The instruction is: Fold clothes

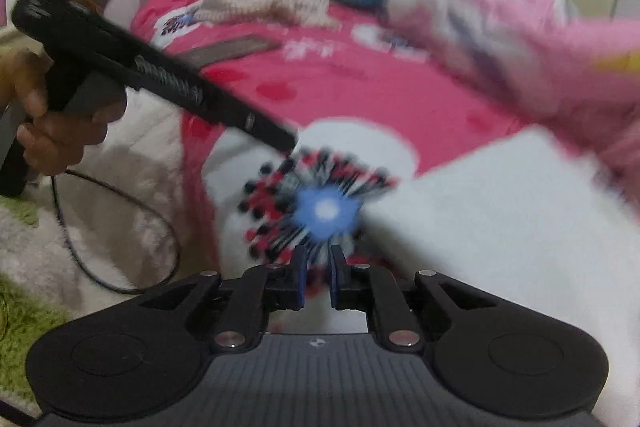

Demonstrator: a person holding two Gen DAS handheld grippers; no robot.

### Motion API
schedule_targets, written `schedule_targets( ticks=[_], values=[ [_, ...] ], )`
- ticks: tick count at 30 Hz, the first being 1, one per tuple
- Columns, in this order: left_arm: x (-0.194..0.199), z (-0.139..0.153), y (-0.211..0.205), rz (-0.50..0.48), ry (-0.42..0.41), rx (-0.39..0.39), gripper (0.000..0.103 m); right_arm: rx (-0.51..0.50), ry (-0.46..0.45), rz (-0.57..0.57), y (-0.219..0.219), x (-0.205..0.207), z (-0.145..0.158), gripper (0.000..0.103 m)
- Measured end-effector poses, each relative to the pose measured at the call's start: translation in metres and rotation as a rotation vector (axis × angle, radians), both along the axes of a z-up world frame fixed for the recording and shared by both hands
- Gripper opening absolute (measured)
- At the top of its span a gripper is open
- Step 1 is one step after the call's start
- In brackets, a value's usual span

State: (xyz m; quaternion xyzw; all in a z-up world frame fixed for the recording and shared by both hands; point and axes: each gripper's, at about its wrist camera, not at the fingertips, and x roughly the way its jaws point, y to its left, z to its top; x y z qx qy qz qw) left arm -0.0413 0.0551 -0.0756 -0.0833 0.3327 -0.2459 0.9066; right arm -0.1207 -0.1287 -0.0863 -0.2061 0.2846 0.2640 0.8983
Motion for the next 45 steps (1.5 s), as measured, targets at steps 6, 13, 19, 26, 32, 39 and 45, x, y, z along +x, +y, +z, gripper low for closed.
schedule_targets(
  ticks=[6, 13, 19, 26, 32, 39, 45],
  values=[
    [-0.009, 0.006, -0.003, -0.015, -0.038, 0.017, 0.043, -0.148, -0.183, 0.033, 0.013, 0.004, 0.0, 0.016],
    [-0.014, 0.007, -0.005, -0.008, -0.047, 0.022, 0.043, -0.239, -0.197, 0.071, 0.021, 0.02, -0.021, 0.005],
    [-0.01, 0.006, -0.005, -0.008, -0.039, 0.022, 0.043, -0.238, -0.153, 0.088, 0.005, 0.005, -0.019, 0.002],
    [0.01, 0.014, -0.033, -0.081, -0.074, 0.054, 0.043, -0.06, -0.141, -0.017, -0.032, -0.001, 0.013, 0.0],
    [0.038, 0.023, -0.088, -0.21, -0.151, 0.066, 0.043, 0.116, -0.125, -0.447, -0.12, 0.037, 0.028, 0.002],
    [0.039, -0.001, -0.118, -0.262, -0.188, 0.128, 0.044, 0.09, 0.01, -0.784, -0.177, 0.053, 0.017, 0.003],
    [0.045, 0.0, -0.109, -0.266, -0.155, 0.077, 0.044, 0.2, -0.004, -0.661, -0.169, 0.129, 0.039, 0.003]
  ],
)
